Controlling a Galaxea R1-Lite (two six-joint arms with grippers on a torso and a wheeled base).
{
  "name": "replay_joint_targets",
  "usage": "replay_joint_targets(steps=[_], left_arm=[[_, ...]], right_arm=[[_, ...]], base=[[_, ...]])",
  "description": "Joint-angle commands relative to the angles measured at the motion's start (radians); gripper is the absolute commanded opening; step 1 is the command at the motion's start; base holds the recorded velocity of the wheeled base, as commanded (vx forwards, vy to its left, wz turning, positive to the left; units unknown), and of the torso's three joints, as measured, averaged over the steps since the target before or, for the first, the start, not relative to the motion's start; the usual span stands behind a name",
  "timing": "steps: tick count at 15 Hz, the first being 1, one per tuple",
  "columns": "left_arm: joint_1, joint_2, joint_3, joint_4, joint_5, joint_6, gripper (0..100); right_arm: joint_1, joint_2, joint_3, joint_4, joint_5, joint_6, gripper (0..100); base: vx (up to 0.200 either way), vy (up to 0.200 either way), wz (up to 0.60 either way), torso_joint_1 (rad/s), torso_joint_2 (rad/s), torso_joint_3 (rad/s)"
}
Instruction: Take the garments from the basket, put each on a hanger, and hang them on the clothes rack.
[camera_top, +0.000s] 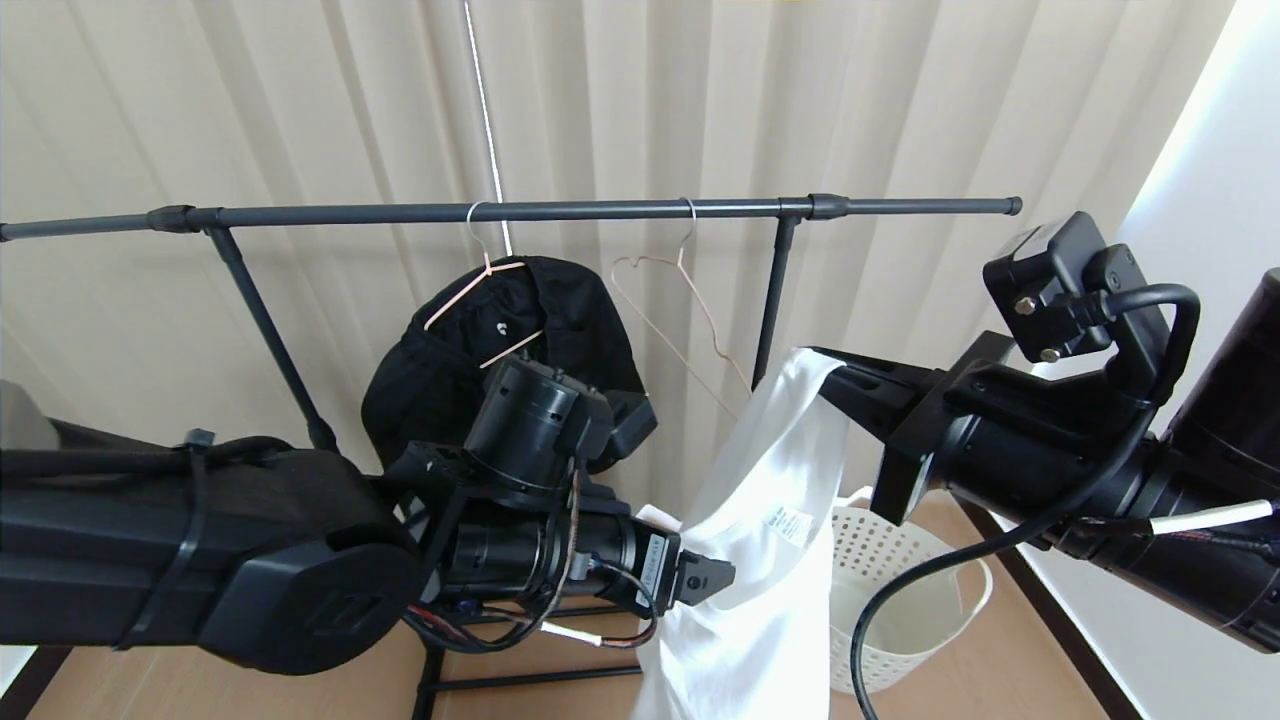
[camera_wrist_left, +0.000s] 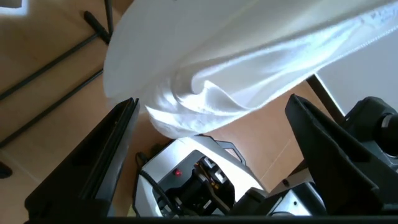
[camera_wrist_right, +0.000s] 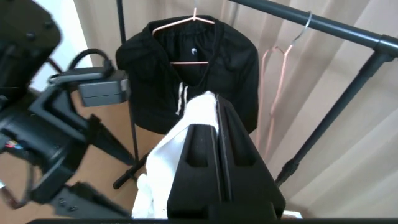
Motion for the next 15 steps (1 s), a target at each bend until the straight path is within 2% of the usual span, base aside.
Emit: replay_joint_targets(steps=[1, 4, 15], left_arm=[[0.008, 0.061, -0.034, -0.018, 0.026, -0.002, 100], [0.011, 0.080, -0.053, -0.028, 0.037, -0.041, 100], [0.028, 0.097, -0.034, -0.028, 0.043, -0.041, 100]], right_arm=[[0.010, -0.022, 0.004, -0.001, 0.000, -0.001, 0], [0.013, -0.062, 0.005, 0.002, 0.001, -0.002, 0], [0.013, -0.113, 0.008, 0.002, 0.000, -0.005, 0]], base=[[0.000, 0.000, 0.00, 0.000, 0.00, 0.000], [0.000, 0.000, 0.00, 0.000, 0.00, 0.000], [0.000, 0.000, 0.00, 0.000, 0.00, 0.000]])
